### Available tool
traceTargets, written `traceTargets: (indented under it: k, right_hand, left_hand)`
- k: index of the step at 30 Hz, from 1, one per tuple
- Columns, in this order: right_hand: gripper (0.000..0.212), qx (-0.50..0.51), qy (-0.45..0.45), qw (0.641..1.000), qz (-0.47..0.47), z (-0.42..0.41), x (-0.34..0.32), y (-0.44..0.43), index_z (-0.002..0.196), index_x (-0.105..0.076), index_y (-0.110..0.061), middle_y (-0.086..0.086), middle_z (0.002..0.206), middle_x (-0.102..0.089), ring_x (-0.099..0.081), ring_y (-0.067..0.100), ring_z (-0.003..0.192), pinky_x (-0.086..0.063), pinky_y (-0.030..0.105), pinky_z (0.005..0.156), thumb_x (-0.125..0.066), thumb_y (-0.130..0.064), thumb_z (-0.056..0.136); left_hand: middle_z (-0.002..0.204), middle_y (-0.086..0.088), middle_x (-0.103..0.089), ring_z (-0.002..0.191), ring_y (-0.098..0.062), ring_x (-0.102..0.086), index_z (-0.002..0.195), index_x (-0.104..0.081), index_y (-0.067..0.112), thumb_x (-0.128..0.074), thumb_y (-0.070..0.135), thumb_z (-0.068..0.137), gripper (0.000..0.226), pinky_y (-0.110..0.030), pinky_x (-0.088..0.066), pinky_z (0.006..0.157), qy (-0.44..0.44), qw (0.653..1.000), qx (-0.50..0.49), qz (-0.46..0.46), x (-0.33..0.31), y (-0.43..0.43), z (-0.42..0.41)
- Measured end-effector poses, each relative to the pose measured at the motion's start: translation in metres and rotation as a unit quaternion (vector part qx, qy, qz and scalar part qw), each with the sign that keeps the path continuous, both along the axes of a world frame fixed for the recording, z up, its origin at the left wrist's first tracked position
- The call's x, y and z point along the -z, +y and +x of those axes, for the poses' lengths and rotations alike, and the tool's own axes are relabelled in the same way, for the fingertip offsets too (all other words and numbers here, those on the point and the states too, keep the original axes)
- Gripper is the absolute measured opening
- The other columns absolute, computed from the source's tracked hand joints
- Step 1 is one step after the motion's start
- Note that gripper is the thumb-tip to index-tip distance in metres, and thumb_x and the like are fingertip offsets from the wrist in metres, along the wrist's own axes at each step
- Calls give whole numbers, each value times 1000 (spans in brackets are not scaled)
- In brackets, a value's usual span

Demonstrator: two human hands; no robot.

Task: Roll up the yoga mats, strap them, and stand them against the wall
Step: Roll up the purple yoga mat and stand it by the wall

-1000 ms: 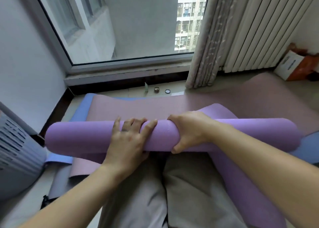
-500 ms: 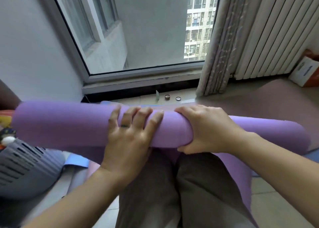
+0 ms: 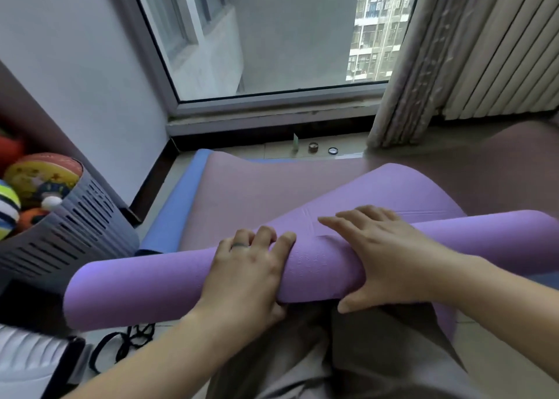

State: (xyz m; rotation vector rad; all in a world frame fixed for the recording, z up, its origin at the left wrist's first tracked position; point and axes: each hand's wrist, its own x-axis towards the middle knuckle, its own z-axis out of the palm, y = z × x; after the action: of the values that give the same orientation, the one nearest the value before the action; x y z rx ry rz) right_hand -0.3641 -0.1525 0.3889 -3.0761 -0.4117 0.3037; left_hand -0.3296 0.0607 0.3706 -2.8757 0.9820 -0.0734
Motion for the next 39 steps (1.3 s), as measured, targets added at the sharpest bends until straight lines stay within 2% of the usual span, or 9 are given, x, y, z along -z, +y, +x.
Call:
traceTargets:
  k: [5,10,15,18,21,26,32,35,39]
  right_hand:
    - [109,-19,-15,998,-53,-4,12,-2,147,-12,-33,-3,139,-39,-39,22,123,-32,38,105,-68,-66,60]
    - [98,-8,72,997,-9,33,5,-11,139,-26,-35,-5,124,-54,-51,21,111,-45,35,90,-76,-60,58]
    - [101,17,186,981,50,66,3,-18,141,-30,-33,-7,129,-54,-49,16,115,-37,27,86,-84,-53,58]
    - [112,12,127,992,11,64,5,-17,145,-20,-37,-7,140,-44,-39,19,126,-29,36,107,-76,-69,55]
    - [119,-23,-1,998,-52,45,16,-13,149,-11,-32,-3,143,-36,-36,22,128,-23,43,112,-69,-74,55]
    - [95,-7,-53,998,-42,48,24,-12,142,-27,-30,-1,124,-53,-52,25,107,-42,39,90,-68,-56,60]
    - [87,-20,-177,982,-66,66,-30,-32,129,-44,-29,-1,105,-63,-61,27,90,-49,40,75,-68,-57,50]
    - [90,-4,-144,986,-88,57,-62,-30,132,-35,-35,-7,112,-58,-58,23,101,-47,38,82,-68,-62,53]
    - [86,-7,-48,995,-87,22,-58,-23,127,-29,-40,-11,106,-55,-56,20,98,-50,37,77,-61,-64,51]
  left_hand:
    - [133,0,-30,115,-26,-39,138,-12,31,-61,47,70,84,-37,-35,90,39,999,-12,19,2,-7,5]
    - [141,-2,-24,125,-26,-33,144,-10,29,-61,50,75,89,-43,-34,103,61,997,9,41,-2,-8,26]
    - [149,-2,-2,136,-28,-17,148,13,26,-55,44,86,94,-51,-16,112,3,997,37,62,10,-22,18]
    - [147,-1,-15,129,-26,-29,147,0,31,-61,49,77,94,-42,-26,104,12,999,34,24,14,-18,33]
    - [140,2,-28,121,-24,-39,145,-11,33,-63,50,69,93,-38,-35,99,60,998,33,-11,14,-17,51]
    - [131,1,-38,112,-24,-47,143,-18,32,-64,52,66,92,-40,-41,95,96,994,47,-3,4,-25,69]
    - [133,2,-44,111,-24,-52,144,-25,30,-62,55,65,91,-35,-39,89,-33,994,76,-77,-41,-33,78]
    - [133,5,-43,111,-21,-51,145,-22,34,-62,57,65,93,-33,-39,86,-42,992,87,-85,-65,-37,72]
    - [125,9,-44,106,-18,-53,142,-21,38,-60,60,63,91,-30,-41,88,50,989,124,-56,-60,-29,43]
